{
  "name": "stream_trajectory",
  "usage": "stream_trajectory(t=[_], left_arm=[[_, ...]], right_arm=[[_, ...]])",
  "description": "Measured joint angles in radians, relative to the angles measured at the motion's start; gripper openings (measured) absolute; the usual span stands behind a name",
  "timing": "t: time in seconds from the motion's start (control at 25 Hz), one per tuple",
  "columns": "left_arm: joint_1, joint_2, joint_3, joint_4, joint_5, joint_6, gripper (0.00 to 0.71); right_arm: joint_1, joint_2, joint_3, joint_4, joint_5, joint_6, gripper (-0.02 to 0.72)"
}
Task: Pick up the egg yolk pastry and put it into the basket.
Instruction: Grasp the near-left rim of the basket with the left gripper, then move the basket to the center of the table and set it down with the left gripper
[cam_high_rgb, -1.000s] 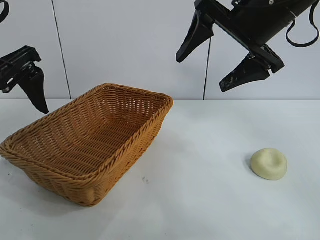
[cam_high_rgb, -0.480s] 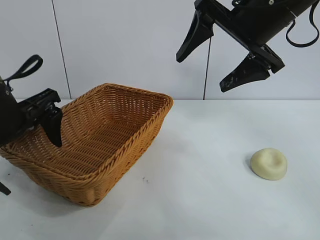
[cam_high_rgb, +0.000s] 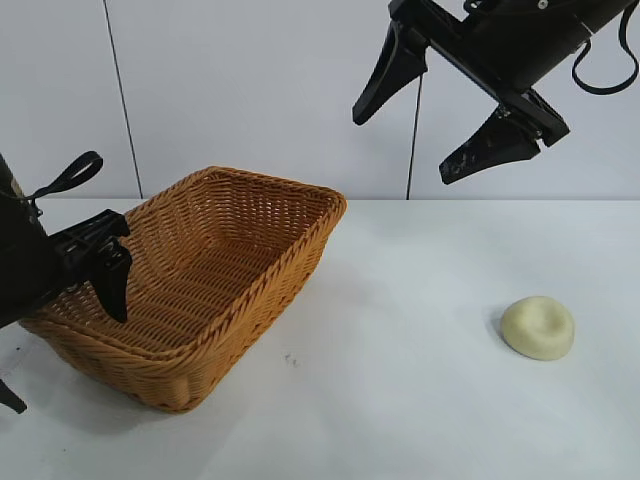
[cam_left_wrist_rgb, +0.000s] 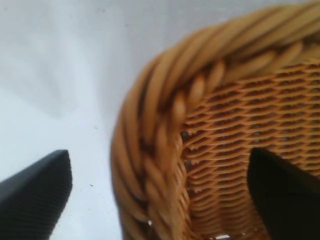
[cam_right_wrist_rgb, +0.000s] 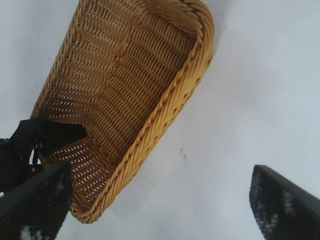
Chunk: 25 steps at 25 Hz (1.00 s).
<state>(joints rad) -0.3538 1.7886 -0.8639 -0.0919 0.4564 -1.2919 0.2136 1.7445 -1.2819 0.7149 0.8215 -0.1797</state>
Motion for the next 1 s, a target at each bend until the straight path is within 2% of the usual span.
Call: stream_trajectory(t=[0.12, 0.32, 0.4, 0.52, 0.64, 0.84, 1.0], left_arm=[[0.0, 0.0, 0.0, 0.0, 0.0, 0.0, 0.476], [0.0, 0.0, 0.0, 0.0, 0.003, 0.0, 0.189], [0.001, 0.0, 0.0, -0.007, 0.0, -0.008, 0.118], [0.002, 0.0, -0.004, -0.015, -0.002, -0.005, 0.104], [0.022, 0.0, -0.032, -0.076, 0.032, 0.064, 0.104], [0.095, 0.006, -0.121, -0.258, 0.104, 0.341, 0.102], [0.149, 0.031, -0.184, -0.307, 0.187, 0.549, 0.102]], right_arm=[[0.0, 0.0, 0.0, 0.0, 0.0, 0.0, 0.687], [0.0, 0.0, 0.0, 0.0, 0.0, 0.0, 0.687], [0.0, 0.0, 0.0, 0.0, 0.0, 0.0, 0.687], [0.0, 0.0, 0.0, 0.0, 0.0, 0.0, 0.687], [0.0, 0.0, 0.0, 0.0, 0.0, 0.0, 0.687], [0.0, 0.0, 0.0, 0.0, 0.0, 0.0, 0.687], [0.0, 0.0, 0.0, 0.0, 0.0, 0.0, 0.687]])
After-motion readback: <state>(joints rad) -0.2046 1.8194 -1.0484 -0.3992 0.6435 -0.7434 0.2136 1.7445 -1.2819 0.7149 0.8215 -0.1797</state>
